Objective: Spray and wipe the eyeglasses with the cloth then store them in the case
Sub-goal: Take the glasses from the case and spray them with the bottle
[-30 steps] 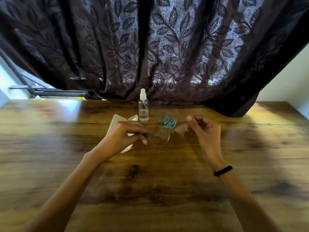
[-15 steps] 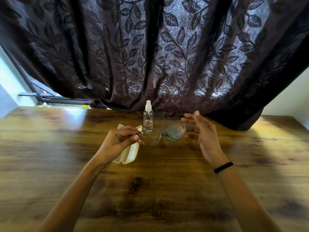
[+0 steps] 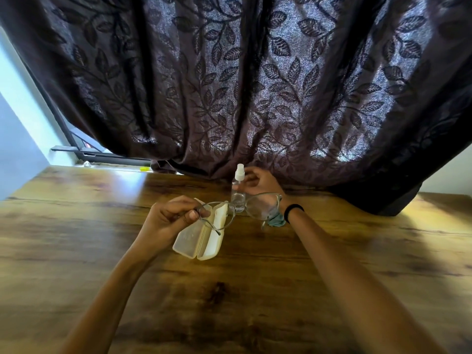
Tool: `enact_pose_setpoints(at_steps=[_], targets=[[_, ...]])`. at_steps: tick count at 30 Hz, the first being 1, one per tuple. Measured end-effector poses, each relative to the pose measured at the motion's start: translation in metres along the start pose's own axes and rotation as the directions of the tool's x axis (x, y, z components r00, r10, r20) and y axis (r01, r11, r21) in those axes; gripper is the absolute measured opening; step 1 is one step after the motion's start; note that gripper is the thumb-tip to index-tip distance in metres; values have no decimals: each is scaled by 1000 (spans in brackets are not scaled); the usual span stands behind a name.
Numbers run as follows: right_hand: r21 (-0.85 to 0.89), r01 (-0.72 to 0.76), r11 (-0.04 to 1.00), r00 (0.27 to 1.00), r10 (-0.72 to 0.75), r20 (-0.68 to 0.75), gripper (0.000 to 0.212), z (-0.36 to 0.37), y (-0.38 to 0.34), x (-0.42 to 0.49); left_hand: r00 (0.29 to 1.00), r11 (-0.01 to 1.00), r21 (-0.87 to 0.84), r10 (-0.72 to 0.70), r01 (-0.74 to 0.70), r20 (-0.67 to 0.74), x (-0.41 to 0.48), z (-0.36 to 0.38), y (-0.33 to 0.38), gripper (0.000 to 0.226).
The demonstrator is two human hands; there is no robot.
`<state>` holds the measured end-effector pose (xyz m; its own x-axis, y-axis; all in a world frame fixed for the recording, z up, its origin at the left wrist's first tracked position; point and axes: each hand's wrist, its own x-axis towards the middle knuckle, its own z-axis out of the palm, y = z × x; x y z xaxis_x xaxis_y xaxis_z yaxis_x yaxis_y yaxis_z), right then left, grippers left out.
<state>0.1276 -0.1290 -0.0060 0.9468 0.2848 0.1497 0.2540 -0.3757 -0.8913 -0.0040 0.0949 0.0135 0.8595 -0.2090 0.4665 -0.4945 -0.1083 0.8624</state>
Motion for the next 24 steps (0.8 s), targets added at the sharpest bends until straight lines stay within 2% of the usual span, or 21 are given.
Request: enact_pose_setpoints(at_steps=[4,6,9,13,17,18,21,24], targets=[[-84,32,996,999,-29,34,45,6,6,7,1000,1000,-14,-13,13,-7,2,2,-2,27],[-122,35,992,999,-33,12,46,4,8,8,1000,1000,-14,-19,19,-2,3,4,-2,30],[-67,46,997,998,-49,-41,37,-7,8,1,1000,1000,-17,-18,19,7,5,6,-2,15],[70,98,993,983,-86,-163,34,-38,3,-22,1000,1000,-4,11,-11,11,10,11,0,22],[148,162,976,941,-108,-321,40,-74,-6,-60,999,1000,-14,24,-23,21,16,19,2,55],[137,179,974,930,-122,-347,38,-81,-9,-70,999,1000,-15,15,-15,31,18,23,1,53],[52,231,971,905,-195,-379,33,-94,-20,-100,998,996,-79,-38,42,48,23,35,-2,23],[-16,264,964,880,-248,-405,35,-92,-35,-125,997,991,-119,-62,67,41,26,49,-4,18]])
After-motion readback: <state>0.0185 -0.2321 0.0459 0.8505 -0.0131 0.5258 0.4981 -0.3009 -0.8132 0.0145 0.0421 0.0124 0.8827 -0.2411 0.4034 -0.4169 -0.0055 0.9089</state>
